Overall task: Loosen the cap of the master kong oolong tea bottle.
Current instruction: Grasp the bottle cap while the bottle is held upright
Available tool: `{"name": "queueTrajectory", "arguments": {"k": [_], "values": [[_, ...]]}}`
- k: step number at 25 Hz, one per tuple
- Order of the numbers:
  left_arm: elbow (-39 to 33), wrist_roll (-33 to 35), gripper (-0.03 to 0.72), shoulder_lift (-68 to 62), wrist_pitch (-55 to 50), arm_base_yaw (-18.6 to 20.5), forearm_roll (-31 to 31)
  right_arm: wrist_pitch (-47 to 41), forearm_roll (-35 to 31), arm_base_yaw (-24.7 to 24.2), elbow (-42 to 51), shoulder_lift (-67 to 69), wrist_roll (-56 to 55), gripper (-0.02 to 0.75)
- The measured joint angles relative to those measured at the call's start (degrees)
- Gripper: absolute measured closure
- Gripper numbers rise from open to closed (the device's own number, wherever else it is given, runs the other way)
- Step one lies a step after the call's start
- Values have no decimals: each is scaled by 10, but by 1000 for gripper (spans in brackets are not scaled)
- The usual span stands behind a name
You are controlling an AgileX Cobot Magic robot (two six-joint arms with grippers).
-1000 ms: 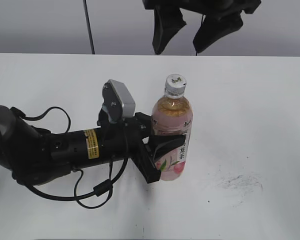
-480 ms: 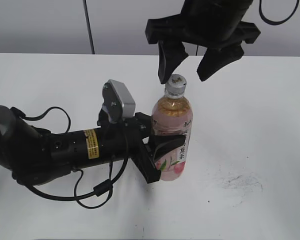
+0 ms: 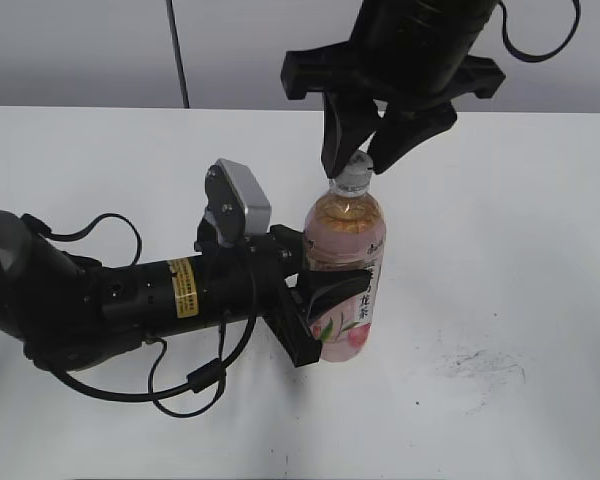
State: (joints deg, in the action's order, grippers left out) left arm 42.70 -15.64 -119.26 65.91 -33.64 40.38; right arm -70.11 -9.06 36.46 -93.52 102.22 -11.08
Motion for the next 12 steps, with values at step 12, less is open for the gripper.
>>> {"name": "queueTrajectory", "arguments": {"k": [12], "values": [[0, 0, 408, 0, 0, 0, 1, 1, -11, 0, 0, 0, 376, 471]]}}
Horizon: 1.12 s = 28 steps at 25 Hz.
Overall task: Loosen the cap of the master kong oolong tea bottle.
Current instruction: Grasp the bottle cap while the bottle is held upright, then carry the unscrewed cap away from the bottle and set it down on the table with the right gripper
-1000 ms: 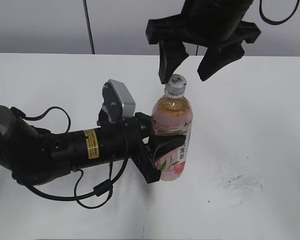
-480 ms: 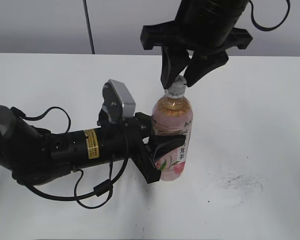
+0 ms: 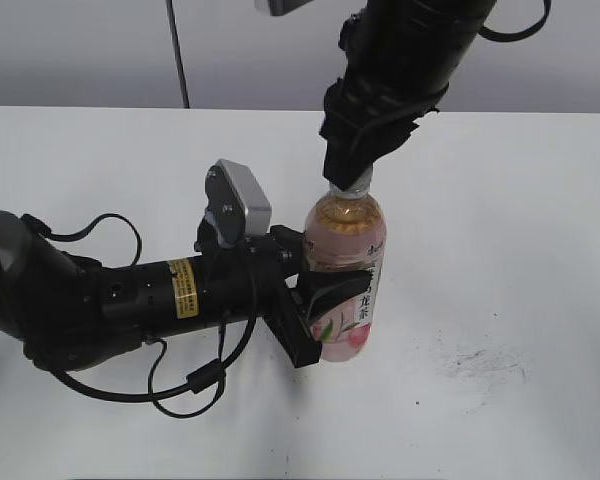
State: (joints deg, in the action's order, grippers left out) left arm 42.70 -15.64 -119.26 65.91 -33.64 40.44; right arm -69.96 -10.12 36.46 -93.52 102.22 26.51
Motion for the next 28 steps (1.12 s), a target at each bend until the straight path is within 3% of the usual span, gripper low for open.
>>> {"name": "queueTrajectory", "arguments": {"k": [7, 17, 22, 25, 28], "values": [[0, 1, 408, 0, 0, 0, 1, -1, -3, 0, 0, 0, 321, 471], [0, -2, 408, -1, 2, 0, -3, -2, -6, 0, -51, -2, 372, 471], [0, -2, 408, -2, 3, 0, -3, -2, -3, 0, -53, -2, 345, 471], [0, -1, 408, -2, 3, 0, -3, -2, 41, -1, -53, -2, 220, 471], [0, -1, 408, -3, 5, 0, -3, -2, 95, -21, -52, -6, 11, 471]]}}
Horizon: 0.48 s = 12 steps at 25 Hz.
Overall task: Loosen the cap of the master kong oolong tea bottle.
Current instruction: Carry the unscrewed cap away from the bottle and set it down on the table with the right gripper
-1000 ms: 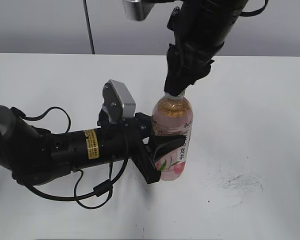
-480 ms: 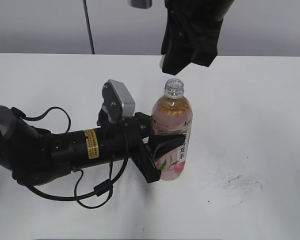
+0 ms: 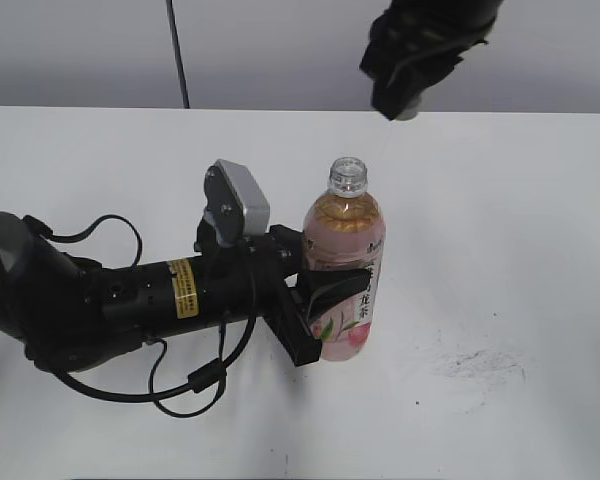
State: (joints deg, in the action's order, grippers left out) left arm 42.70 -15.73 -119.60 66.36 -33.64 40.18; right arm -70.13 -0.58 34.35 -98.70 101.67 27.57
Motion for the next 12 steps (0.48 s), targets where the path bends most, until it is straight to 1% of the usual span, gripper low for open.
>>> {"name": "queueTrajectory", "arguments": {"k": [2, 5, 7, 9, 11, 12], "values": [[0, 0, 408, 0, 1, 0, -1, 1, 6, -30, 14, -10, -111, 471], [0, 0, 408, 0, 1, 0, -1, 3, 6, -91, 71, -29, -211, 471], [0, 0, 408, 0, 1, 0, -1, 4, 6, -134, 133, -44, -242, 471], [0, 0, 408, 0, 1, 0, -1, 15, 0, -162, 218, -58, -262, 471], [0, 0, 408, 0, 1, 0, -1, 66, -21, -171, 296, -66, -270, 471], [0, 0, 408, 0, 1, 0, -1, 109, -31, -171, 333, -65, -276, 471]]}}
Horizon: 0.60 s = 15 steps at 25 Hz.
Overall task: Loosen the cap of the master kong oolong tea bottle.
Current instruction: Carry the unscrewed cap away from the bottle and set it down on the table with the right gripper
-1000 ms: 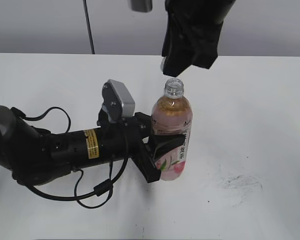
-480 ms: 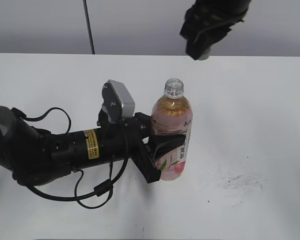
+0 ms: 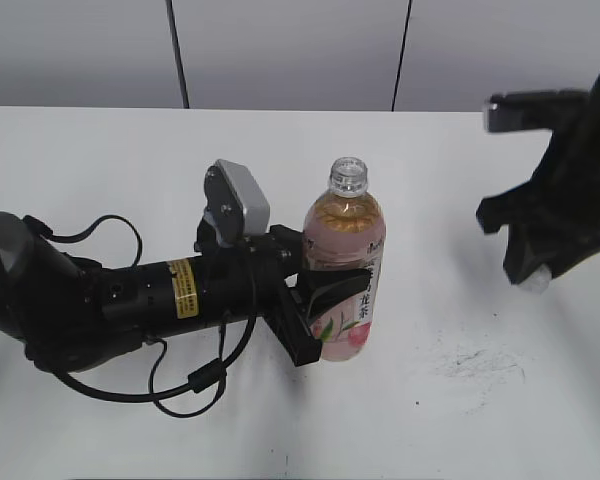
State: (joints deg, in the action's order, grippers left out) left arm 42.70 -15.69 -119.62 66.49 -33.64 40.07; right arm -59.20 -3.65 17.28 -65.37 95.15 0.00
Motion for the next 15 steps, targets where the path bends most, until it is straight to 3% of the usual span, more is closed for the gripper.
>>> {"name": "queueTrajectory", "arguments": {"k": [5, 15], "values": [[0, 0, 408, 0, 1, 0, 0, 122, 0, 0, 103, 47, -29, 471], [0, 0, 408, 0, 1, 0, 0, 185, 1, 0, 115, 97, -40, 463]]}}
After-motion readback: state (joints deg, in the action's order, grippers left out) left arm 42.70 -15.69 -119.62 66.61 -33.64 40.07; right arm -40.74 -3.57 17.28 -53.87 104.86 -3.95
